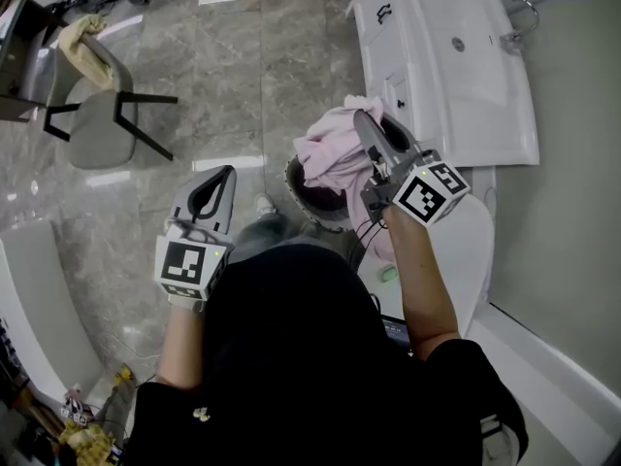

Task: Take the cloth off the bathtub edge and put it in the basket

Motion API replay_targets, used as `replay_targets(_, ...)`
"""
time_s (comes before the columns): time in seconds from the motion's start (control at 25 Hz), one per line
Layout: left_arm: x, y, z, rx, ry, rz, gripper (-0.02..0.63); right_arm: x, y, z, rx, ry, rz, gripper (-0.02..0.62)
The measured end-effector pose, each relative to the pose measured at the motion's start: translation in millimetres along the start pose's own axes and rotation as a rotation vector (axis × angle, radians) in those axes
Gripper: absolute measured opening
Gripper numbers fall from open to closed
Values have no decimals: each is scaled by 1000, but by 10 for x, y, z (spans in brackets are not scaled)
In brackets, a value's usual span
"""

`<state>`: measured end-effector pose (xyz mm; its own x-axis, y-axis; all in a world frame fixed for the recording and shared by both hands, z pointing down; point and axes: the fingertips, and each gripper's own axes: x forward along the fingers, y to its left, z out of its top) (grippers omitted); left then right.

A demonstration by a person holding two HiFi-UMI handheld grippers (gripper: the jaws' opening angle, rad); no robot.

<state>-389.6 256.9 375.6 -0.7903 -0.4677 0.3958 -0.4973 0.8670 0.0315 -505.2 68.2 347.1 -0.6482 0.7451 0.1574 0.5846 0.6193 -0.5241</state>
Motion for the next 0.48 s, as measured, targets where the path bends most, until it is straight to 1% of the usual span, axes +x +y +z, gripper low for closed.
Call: replay_targets(0.48, 100, 523, -12, -6, 12, -6, 11, 626, 72, 68, 6, -8, 19, 61)
